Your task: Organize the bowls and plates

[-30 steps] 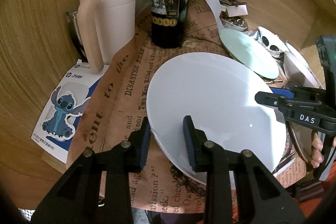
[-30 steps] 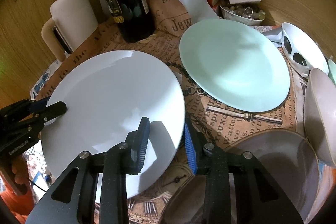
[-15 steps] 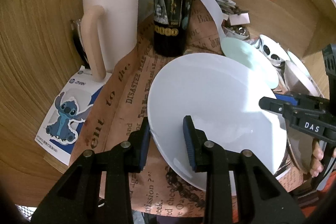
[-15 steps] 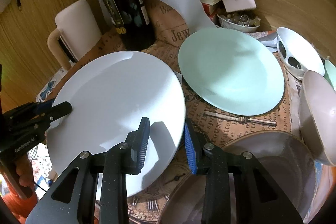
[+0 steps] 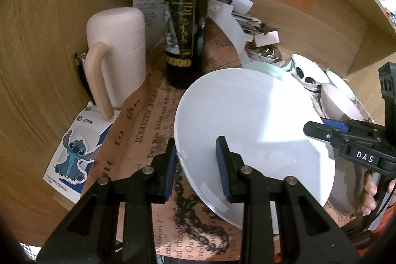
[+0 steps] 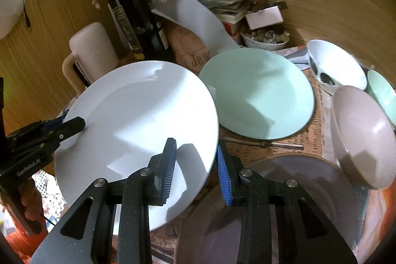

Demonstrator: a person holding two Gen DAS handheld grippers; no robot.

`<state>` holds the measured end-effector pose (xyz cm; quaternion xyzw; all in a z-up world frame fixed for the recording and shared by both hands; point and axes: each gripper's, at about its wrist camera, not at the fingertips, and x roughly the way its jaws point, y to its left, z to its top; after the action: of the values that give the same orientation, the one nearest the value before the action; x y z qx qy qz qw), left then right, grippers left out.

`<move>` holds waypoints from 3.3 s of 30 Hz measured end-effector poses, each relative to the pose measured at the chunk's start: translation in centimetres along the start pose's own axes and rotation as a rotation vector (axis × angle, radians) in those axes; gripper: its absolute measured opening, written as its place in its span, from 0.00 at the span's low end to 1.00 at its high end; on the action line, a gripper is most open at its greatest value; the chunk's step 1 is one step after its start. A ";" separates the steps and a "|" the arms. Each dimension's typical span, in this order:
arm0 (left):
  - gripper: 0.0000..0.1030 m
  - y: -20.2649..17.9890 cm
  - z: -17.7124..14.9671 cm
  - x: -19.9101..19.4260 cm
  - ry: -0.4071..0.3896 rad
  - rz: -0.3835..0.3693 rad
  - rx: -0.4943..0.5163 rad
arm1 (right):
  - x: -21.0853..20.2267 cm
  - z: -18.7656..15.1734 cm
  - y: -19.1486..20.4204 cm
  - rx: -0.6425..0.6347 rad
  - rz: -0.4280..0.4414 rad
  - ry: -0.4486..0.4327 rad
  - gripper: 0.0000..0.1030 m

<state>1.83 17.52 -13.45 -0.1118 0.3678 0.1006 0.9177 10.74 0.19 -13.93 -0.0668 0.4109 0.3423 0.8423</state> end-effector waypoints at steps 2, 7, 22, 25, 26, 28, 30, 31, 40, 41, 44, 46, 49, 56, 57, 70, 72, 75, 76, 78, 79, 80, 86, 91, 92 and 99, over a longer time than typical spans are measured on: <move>0.30 -0.5 0.1 -0.1 -0.005 -0.007 0.005 | -0.6 -0.2 -0.3 0.003 -0.003 -0.009 0.29; 0.30 -1.7 0.2 -0.1 -0.009 -0.030 0.013 | -1.8 -0.5 -1.2 0.007 -0.018 -0.027 0.29; 0.30 -6.5 -0.3 -0.9 -0.010 -0.102 0.094 | -6.0 -2.6 -3.9 0.070 -0.086 -0.080 0.29; 0.30 -7.3 -0.4 -0.8 -0.009 -0.116 0.113 | -6.9 -3.2 -4.4 0.080 -0.101 -0.092 0.29; 0.30 -7.5 -0.3 -0.7 -0.007 -0.121 0.117 | -7.1 -3.3 -4.6 0.082 -0.105 -0.094 0.29; 0.30 -8.1 -0.4 -0.6 -0.003 -0.132 0.124 | -7.5 -3.6 -4.8 0.088 -0.113 -0.099 0.29; 0.30 -8.7 -0.5 -0.5 0.000 -0.143 0.134 | -8.0 -3.9 -5.2 0.096 -0.123 -0.105 0.29; 0.30 -9.0 -0.5 -0.5 0.000 -0.147 0.138 | -8.1 -4.0 -5.4 0.099 -0.127 -0.106 0.29; 0.30 -11.0 -0.9 -0.1 0.021 -0.183 0.156 | -9.4 -5.7 -6.8 0.132 -0.162 -0.111 0.29; 0.30 -11.3 -1.0 0.0 0.023 -0.186 0.158 | -9.4 -5.8 -6.9 0.135 -0.164 -0.111 0.29; 0.30 -11.9 -1.2 0.1 0.031 -0.196 0.166 | -9.6 -6.4 -7.5 0.149 -0.169 -0.106 0.29; 0.30 -12.3 -1.3 0.4 0.038 -0.201 0.172 | -9.7 -6.7 -7.8 0.157 -0.175 -0.102 0.29; 0.30 -12.9 -1.6 0.7 0.050 -0.207 0.182 | -9.8 -7.2 -8.3 0.170 -0.181 -0.096 0.29; 0.30 -14.0 -2.5 1.7 0.091 -0.209 0.203 | -9.4 -8.2 -9.4 0.200 -0.185 -0.072 0.29; 0.30 -14.2 -2.6 1.9 0.099 -0.209 0.204 | -9.4 -8.3 -9.5 0.202 -0.184 -0.068 0.29; 0.30 -15.4 -3.6 2.8 0.139 -0.187 0.233 | -8.3 -9.3 -10.8 0.231 -0.176 -0.015 0.29; 0.30 -15.5 -3.7 2.9 0.141 -0.185 0.239 | -8.2 -9.4 -10.9 0.235 -0.176 -0.014 0.29; 0.30 -15.6 -3.7 3.2 0.152 -0.191 0.240 | -8.2 -9.4 -11.1 0.242 -0.176 -0.012 0.29; 0.30 -15.7 -3.8 3.2 0.151 -0.190 0.242 | -8.3 -9.5 -11.1 0.243 -0.176 -0.013 0.29; 0.30 -15.8 -3.8 3.3 0.152 -0.190 0.245 | -8.4 -9.4 -11.1 0.242 -0.177 -0.013 0.29; 0.30 -15.8 -3.8 3.3 0.153 -0.192 0.244 | -8.4 -9.4 -11.0 0.241 -0.180 -0.014 0.29; 0.30 -15.8 -3.8 3.4 0.154 -0.193 0.244 | -8.4 -9.4 -11.0 0.239 -0.181 -0.014 0.29; 0.30 -15.7 -3.8 3.7 0.151 -0.205 0.242 | -8.5 -9.4 -11.1 0.221 -0.185 -0.010 0.29; 0.31 -15.6 -3.7 4.0 0.146 -0.211 0.242 | -8.6 -9.5 -10.7 0.180 -0.215 -0.006 0.29; 0.31 -15.6 -3.7 4.1 0.145 -0.212 0.243 | -8.6 -9.5 -10.7 0.175 -0.219 -0.005 0.29; 0.33 -15.8 -3.8 4.3 0.138 -0.207 0.267 | -8.8 -9.6 -10.3 0.145 -0.260 -0.004 0.29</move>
<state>6.59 1.85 -17.10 -0.0326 0.4264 -0.0521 0.9024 7.35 -15.97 -15.45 -0.0577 0.4207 0.2000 0.8830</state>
